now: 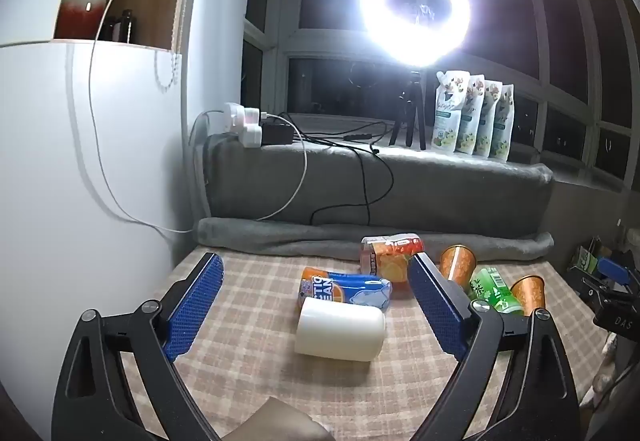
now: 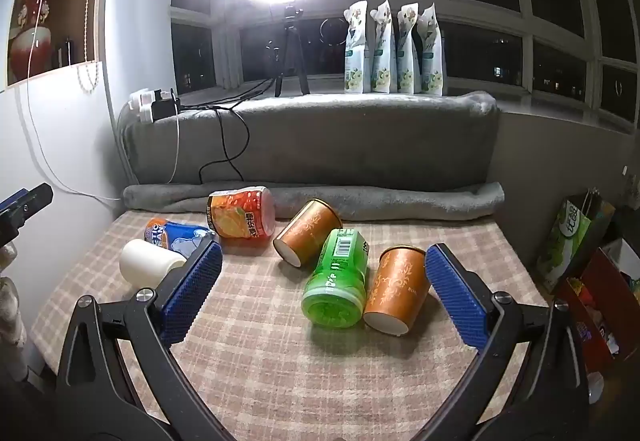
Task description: Flip cup upright
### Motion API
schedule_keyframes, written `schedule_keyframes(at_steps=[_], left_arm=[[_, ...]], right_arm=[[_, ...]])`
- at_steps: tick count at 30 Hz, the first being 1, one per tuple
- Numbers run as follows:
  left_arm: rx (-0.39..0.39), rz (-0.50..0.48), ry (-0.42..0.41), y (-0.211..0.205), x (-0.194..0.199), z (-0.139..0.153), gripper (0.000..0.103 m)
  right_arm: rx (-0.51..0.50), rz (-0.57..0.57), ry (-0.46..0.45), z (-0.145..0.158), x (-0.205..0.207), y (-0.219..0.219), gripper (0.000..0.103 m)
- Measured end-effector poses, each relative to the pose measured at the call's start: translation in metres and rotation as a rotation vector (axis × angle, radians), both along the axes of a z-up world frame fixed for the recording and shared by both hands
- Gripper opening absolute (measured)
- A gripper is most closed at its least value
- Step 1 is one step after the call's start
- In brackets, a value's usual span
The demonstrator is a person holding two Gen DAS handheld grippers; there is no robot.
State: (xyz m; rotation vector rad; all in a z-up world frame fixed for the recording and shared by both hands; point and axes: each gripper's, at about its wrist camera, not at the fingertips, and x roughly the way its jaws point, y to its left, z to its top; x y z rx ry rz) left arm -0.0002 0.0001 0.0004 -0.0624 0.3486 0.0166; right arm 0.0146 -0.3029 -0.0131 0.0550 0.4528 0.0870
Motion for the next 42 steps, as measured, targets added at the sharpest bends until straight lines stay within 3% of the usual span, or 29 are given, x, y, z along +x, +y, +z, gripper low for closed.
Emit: schedule_keyframes(at_steps=[9,42], left_arm=[[-0.009,0.003,-0.027,0.005,-0.013,0.001,0.093],[-0.008,0.002,0.001,0.004,-0.001,-0.002,0.093]], right_arm=[[-0.013,0.006,-0.012,0.004,-0.004,0.0,0.103],[0.004,-0.021,-0.029,0.007,-0.004,-0.006,0.103]])
